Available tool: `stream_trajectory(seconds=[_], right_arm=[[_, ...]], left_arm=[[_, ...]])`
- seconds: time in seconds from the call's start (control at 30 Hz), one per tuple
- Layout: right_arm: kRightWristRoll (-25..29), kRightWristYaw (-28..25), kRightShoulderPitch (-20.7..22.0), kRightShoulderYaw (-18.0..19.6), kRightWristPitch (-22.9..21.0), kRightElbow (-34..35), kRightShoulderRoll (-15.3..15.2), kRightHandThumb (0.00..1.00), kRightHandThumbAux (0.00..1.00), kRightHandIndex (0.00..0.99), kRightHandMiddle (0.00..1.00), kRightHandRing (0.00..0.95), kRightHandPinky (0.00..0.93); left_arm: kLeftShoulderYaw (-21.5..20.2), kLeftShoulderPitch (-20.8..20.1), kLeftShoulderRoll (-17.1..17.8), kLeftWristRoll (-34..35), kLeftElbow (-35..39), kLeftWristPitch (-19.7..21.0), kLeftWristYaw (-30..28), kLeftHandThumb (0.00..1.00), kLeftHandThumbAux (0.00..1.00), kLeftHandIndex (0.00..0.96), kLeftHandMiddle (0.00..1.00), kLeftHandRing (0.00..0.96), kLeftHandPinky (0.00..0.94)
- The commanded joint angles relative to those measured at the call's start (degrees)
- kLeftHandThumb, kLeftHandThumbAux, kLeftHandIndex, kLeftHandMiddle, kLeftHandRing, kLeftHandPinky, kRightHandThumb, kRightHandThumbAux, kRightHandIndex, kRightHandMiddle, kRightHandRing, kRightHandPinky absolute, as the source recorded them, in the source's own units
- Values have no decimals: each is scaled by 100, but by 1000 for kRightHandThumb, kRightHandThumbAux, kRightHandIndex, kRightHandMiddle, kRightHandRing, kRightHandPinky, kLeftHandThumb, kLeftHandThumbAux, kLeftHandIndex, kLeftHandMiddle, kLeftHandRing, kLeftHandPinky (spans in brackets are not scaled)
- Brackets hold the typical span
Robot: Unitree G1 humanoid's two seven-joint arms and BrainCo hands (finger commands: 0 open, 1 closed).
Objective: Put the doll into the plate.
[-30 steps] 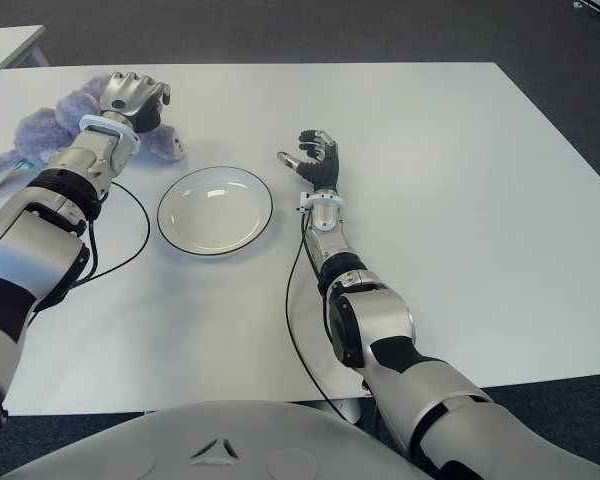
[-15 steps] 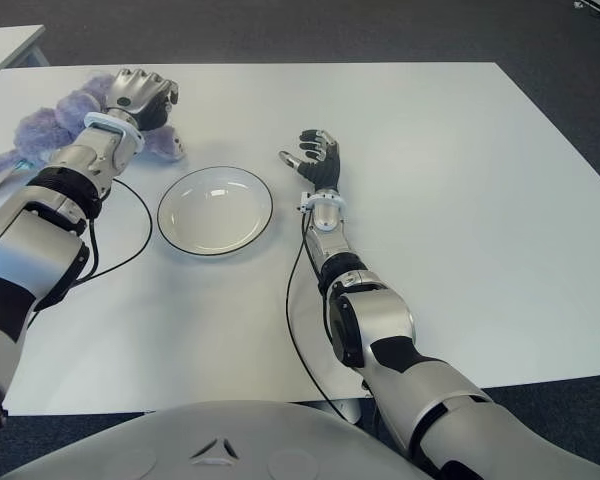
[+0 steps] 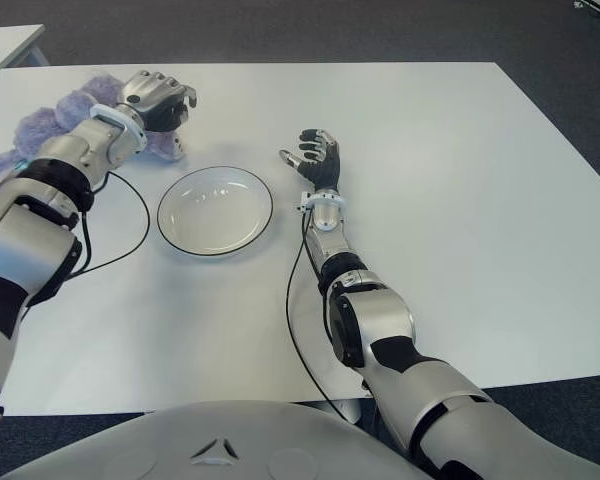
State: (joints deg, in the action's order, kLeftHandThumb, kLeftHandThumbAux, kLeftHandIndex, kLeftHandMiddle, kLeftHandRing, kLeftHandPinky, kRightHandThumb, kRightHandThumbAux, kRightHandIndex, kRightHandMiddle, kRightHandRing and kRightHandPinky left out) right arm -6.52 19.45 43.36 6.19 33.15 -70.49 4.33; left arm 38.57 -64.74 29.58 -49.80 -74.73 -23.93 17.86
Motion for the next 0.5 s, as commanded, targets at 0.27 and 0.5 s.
stream_trajectory(seconds=[0.27,0.5], right_arm=[[17,-179,-1310,75,-208,-744,568,123,960,326,348,354,320],[36,-205,-1300,113,-196,-742,545,151,963,324,339,356,335]], left_arm=[[606,-389,225,-538,3,-268,-1339,380,238,0,146,155,58],[724,-439,228,-593,31,-362,-1736,279,239,0,0,0,0]])
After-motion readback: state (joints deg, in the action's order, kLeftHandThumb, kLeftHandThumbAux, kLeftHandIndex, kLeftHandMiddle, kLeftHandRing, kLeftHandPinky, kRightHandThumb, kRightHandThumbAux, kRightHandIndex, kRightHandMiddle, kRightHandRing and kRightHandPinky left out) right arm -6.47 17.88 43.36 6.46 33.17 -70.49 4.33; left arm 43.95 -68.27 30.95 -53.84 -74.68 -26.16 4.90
